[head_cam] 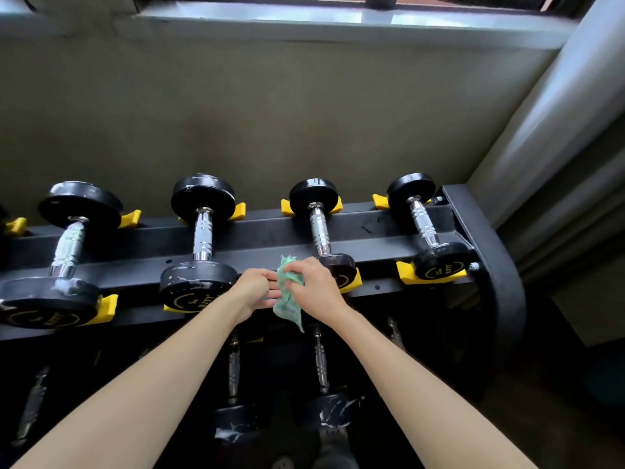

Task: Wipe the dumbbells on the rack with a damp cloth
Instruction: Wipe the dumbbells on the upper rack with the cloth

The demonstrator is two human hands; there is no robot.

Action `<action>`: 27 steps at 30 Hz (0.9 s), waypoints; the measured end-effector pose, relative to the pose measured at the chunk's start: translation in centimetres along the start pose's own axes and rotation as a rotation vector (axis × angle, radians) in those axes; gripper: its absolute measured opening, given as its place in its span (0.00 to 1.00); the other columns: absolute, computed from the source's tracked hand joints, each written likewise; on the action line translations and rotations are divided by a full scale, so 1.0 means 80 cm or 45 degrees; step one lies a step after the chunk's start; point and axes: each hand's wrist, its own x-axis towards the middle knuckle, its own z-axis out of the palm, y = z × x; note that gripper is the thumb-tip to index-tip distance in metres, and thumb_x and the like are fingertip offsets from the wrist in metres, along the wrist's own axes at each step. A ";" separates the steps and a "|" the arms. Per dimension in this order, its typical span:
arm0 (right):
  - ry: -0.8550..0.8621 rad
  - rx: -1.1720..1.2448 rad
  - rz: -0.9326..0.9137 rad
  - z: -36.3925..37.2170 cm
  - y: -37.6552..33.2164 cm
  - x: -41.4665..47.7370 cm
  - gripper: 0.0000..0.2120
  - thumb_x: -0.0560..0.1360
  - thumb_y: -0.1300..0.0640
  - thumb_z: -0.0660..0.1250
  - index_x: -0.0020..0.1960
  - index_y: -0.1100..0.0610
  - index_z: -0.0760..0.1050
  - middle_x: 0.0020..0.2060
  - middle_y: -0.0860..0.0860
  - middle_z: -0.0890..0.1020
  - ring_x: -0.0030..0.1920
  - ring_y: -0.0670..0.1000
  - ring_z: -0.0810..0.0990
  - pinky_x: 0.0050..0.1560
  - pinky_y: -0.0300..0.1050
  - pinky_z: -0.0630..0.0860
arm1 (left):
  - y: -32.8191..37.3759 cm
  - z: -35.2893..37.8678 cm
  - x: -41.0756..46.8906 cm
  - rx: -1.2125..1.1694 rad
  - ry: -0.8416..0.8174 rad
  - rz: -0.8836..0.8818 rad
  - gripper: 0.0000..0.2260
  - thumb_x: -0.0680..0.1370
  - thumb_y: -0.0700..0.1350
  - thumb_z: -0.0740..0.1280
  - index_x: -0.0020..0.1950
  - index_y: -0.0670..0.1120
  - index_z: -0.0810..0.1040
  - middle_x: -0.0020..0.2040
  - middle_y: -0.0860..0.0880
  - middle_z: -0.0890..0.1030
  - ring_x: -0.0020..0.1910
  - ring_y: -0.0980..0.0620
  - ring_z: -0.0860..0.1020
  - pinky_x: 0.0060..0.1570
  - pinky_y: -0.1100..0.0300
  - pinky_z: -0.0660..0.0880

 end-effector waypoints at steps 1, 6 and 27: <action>-0.002 0.081 0.046 0.002 0.004 -0.004 0.12 0.74 0.61 0.63 0.56 0.54 0.79 0.51 0.53 0.76 0.52 0.51 0.74 0.51 0.40 0.68 | 0.002 -0.003 0.001 -0.033 0.008 -0.005 0.21 0.75 0.26 0.46 0.59 0.37 0.74 0.49 0.40 0.81 0.48 0.45 0.80 0.48 0.55 0.78; 0.071 1.236 0.387 -0.038 0.021 -0.025 0.06 0.64 0.67 0.61 0.33 0.58 0.72 0.27 0.49 0.75 0.28 0.47 0.74 0.30 0.35 0.71 | 0.016 0.000 0.002 -0.047 0.075 0.006 0.23 0.75 0.26 0.45 0.63 0.36 0.71 0.58 0.36 0.77 0.53 0.44 0.76 0.46 0.58 0.77; 0.693 0.830 0.492 -0.063 0.056 0.015 0.11 0.77 0.62 0.59 0.59 0.54 0.66 0.56 0.56 0.75 0.54 0.55 0.76 0.52 0.47 0.74 | 0.045 0.040 0.004 -0.319 0.368 0.027 0.15 0.78 0.30 0.49 0.51 0.37 0.75 0.50 0.39 0.77 0.39 0.50 0.77 0.40 0.59 0.76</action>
